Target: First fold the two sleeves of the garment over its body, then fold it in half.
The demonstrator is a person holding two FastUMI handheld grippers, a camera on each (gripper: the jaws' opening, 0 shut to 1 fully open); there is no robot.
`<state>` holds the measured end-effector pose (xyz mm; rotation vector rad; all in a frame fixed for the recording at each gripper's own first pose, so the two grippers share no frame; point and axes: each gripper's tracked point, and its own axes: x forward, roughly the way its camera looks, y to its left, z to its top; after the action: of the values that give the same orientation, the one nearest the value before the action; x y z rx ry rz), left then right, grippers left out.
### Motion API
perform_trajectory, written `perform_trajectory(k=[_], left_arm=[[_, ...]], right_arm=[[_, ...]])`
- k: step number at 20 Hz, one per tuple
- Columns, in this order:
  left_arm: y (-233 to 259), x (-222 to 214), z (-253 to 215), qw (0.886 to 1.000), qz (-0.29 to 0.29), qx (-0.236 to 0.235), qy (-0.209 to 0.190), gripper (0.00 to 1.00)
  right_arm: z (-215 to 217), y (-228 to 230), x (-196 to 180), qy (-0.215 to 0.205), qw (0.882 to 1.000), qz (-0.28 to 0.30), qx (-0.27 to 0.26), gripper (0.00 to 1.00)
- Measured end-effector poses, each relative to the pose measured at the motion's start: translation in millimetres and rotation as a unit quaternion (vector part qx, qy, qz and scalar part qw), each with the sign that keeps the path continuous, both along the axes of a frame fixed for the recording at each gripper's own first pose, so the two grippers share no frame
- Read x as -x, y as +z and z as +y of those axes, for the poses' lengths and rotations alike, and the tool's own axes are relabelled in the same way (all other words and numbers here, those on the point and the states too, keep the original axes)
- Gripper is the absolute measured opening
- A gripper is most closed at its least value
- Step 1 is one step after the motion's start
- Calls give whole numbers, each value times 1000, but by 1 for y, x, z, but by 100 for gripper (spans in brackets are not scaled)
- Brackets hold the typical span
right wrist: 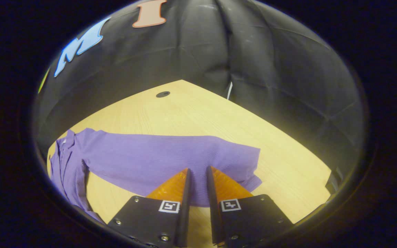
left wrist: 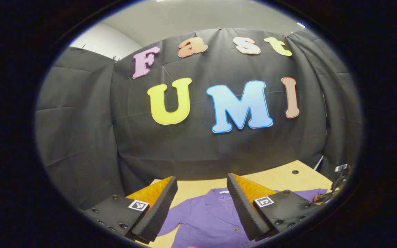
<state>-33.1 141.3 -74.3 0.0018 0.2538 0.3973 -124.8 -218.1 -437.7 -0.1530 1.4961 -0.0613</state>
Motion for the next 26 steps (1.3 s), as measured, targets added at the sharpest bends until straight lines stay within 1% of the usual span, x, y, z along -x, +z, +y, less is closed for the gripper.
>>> perform_trajectory(k=[1,2,3,4,8,10,12,14,16,20,26], left_arm=[[0,0,0,1000,0,0,2,100],[-1,0,0,1000,1,2,2,100],[-1,1,0,1000,2,3,2,100],[-2,2,0,1000,3,2,3,100],[-4,4,2,1000,3,3,4,100],[-7,5,3,1000,3,4,4,100],[-8,15,6,1000,2,4,6,100],[-9,22,10,1000,1,7,6,100],[-12,23,13,1000,1,11,6,100],[-14,33,25,1000,0,13,10,100],[-16,63,71,999,-1,9,33,100]], right_arm=[[0,0,2,-16,1000,8,0,29],[0,-2,-3,-21,1000,10,-5,29],[5,15,-1,-42,999,24,4,16],[0,-8,-5,-55,998,33,10,2],[3,1,-8,-59,997,37,23,1],[9,0,-12,-70,997,37,20,1],[16,3,-26,-83,996,22,12,1],[36,5,-44,-94,996,2,-7,1],[61,14,-57,-95,995,-12,-30,1],[129,21,-67,-89,992,-22,-82,1],[246,35,-42,-43,987,-3,-153,1]])
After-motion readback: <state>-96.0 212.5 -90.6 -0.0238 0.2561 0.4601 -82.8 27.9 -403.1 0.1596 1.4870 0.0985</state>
